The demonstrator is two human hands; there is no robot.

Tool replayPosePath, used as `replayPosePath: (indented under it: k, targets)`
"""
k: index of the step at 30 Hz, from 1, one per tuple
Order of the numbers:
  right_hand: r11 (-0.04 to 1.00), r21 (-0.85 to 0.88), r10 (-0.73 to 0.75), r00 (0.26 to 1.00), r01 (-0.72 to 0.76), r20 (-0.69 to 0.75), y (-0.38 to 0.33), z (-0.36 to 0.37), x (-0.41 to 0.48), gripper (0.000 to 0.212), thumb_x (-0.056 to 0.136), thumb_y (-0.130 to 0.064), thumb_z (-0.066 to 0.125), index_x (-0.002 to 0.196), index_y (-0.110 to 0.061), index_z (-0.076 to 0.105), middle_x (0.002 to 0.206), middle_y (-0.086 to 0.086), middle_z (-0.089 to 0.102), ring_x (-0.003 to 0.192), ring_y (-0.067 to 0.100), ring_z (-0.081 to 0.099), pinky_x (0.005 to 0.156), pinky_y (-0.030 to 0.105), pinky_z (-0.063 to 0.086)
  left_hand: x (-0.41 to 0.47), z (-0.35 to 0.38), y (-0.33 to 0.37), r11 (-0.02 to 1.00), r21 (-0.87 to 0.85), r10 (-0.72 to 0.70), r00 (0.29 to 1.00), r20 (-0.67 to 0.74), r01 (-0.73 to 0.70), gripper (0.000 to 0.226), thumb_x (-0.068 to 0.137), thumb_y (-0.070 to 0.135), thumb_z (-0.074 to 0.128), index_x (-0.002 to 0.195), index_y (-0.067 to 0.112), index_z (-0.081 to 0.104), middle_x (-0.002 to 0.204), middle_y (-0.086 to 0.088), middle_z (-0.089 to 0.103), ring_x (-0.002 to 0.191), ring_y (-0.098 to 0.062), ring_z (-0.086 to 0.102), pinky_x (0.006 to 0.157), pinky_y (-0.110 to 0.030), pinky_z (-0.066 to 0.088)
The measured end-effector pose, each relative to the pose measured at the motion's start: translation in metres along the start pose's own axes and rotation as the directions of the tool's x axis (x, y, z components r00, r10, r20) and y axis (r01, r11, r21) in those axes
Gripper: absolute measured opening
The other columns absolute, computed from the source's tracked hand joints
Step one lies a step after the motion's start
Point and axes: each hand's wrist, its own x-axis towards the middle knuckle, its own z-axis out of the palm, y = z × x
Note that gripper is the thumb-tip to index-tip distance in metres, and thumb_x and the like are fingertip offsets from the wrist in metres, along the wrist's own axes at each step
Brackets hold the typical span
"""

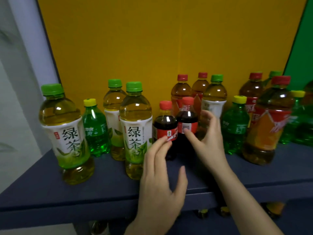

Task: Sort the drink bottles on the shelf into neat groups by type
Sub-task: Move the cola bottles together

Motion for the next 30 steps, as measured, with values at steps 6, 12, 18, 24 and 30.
replayPosePath:
  k: [6,12,18,24,30]
  targets:
    - [0.966,0.107,0.192,0.931,-0.235,0.312,0.020,0.007,0.017,0.083,0.071,-0.019,0.078,0.137,-0.015,0.028,0.125,-0.004,0.049,0.117,0.012,0.050,0.101,0.033,0.043,0.022,0.044,-0.004,0.962,0.177,-0.215,0.976,0.034,0.206,0.095,0.084,0.029,0.062,0.146,0.013,-0.008,0.157,-0.005,-0.006,0.142,-0.011,-0.004,0.114,-0.028,0.010]
    - [0.945,0.125,0.251,0.916,-0.302,0.315,0.023,0.005,0.012,0.066,0.070,-0.019,0.079,0.125,-0.016,0.042,0.118,-0.001,0.059,0.110,0.012,0.057,0.096,0.030,0.046,0.046,0.050,-0.013,0.891,0.119,-0.445,0.895,0.039,0.438,0.104,0.078,0.030,0.070,0.146,0.001,-0.004,0.154,-0.020,0.012,0.143,-0.030,0.016,0.116,-0.040,0.020]
    - [0.955,0.091,0.252,0.933,-0.283,0.259,0.017,-0.025,-0.001,0.064,0.071,-0.023,0.079,0.125,-0.017,0.044,0.117,-0.006,0.059,0.109,0.008,0.056,0.091,0.022,0.043,0.052,0.055,-0.024,0.861,0.074,-0.507,0.858,0.084,0.502,0.079,0.081,0.025,0.069,0.138,-0.001,0.020,0.137,-0.023,0.039,0.125,-0.037,0.042,0.099,-0.044,0.041]
    - [0.968,0.075,0.217,0.949,-0.239,0.231,0.011,-0.084,-0.030,0.063,0.070,-0.031,0.079,0.124,-0.026,0.048,0.114,-0.018,0.060,0.104,-0.010,0.055,0.085,0.006,0.043,0.037,0.049,-0.002,0.866,-0.110,-0.472,0.870,0.140,0.487,0.073,0.073,0.031,0.074,0.131,0.011,0.034,0.129,-0.011,0.051,0.115,-0.029,0.052,0.089,-0.035,0.043]
    - [0.965,0.083,0.237,0.961,-0.250,0.145,0.020,-0.163,-0.052,0.061,0.068,-0.033,0.080,0.121,-0.031,0.049,0.109,-0.022,0.063,0.101,-0.013,0.056,0.084,0.006,0.045,0.028,0.067,0.059,0.828,-0.312,-0.400,0.881,0.253,0.465,0.073,0.053,0.055,0.074,0.115,0.035,0.042,0.106,0.022,0.055,0.104,-0.007,0.055,0.084,-0.026,0.043]
